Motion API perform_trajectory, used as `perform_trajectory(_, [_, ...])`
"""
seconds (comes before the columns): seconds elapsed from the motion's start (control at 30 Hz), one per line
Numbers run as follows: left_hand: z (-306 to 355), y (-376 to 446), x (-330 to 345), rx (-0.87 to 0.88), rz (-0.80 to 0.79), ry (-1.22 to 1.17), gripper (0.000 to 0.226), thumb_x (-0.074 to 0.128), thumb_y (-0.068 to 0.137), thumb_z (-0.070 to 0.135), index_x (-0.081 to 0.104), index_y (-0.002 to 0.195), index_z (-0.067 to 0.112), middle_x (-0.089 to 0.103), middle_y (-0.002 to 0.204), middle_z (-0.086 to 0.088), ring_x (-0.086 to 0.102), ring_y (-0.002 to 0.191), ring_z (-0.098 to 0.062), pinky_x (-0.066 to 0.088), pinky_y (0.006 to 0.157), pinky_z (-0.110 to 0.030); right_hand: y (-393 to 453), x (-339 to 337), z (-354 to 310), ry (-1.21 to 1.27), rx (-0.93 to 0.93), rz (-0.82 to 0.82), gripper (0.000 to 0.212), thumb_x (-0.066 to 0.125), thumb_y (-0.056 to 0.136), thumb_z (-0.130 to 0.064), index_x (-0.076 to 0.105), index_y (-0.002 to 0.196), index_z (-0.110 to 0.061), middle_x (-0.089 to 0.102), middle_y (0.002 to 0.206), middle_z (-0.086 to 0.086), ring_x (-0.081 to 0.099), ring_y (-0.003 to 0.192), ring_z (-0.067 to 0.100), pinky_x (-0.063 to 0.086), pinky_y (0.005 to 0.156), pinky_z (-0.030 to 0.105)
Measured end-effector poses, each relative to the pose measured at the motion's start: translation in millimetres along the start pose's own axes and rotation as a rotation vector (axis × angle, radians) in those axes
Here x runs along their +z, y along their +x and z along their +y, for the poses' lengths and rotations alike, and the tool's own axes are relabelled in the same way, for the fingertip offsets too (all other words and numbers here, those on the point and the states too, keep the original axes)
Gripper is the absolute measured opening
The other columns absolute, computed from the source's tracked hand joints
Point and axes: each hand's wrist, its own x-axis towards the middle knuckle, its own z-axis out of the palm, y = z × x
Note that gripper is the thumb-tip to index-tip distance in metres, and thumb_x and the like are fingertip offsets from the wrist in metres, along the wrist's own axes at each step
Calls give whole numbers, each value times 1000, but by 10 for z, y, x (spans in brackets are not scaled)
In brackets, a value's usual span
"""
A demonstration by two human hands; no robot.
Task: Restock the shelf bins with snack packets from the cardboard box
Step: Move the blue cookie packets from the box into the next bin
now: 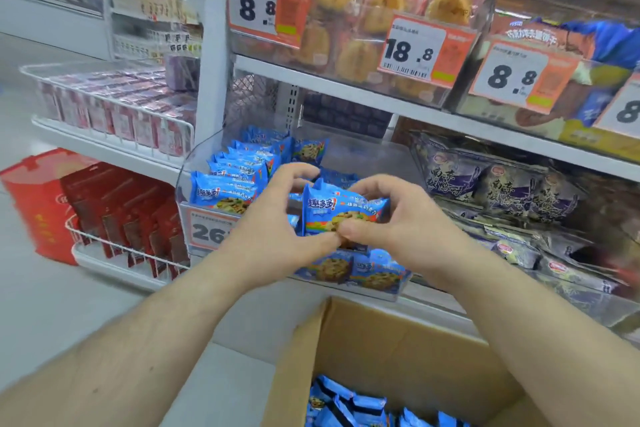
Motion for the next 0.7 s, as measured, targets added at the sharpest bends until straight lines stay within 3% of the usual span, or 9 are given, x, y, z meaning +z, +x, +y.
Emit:
perform_trajectory(0.1, [-227,171,-123,20,181,284,50,77,72,31,45,109,41,55,105,17,58,89,-4,47,76,-24,482,26,106,23,101,166,36,86,70,-15,62,97,-20,67,96,11,64,72,22,54,67,40])
perform_trajectory(0.17, [-330,227,-141,23,194,439,26,71,78,34,51,95,38,58,93,17,59,85,-7,47,79,-31,854,45,195,72,203,250,42,86,71,-18,60,104,-18,65,106,14,66,83,27,51,65,37])
perform_trajectory(0.23, [-378,246,-96,22,159,624,9,64,82,37,57,82,31,60,82,17,60,84,-9,46,77,-30,1218,70,293,70,261,279,52,87,71,-21,58,113,-15,63,107,10,64,80,24,48,58,32])
perform_trajectory(0.4, [-466,292,29,47,213,798,25,49,85,47,62,84,26,67,85,10,62,88,-13,47,76,-32,1899,246,414,-34,248,260,65,90,66,-30,55,117,-12,62,104,8,59,86,22,45,62,29])
perform_trajectory(0.53, [-512,292,66,63,266,754,24,51,81,44,60,74,23,63,68,8,61,71,-13,45,64,-30,2142,420,510,-157,168,281,71,89,67,-30,48,123,-15,59,94,1,60,85,20,49,69,31])
perform_trajectory(0.7, [-511,304,109,37,291,735,27,44,73,45,58,68,23,60,60,7,59,62,-15,47,60,-30,2150,483,676,-262,116,420,73,83,72,-37,48,133,-19,62,117,3,63,95,24,56,77,35])
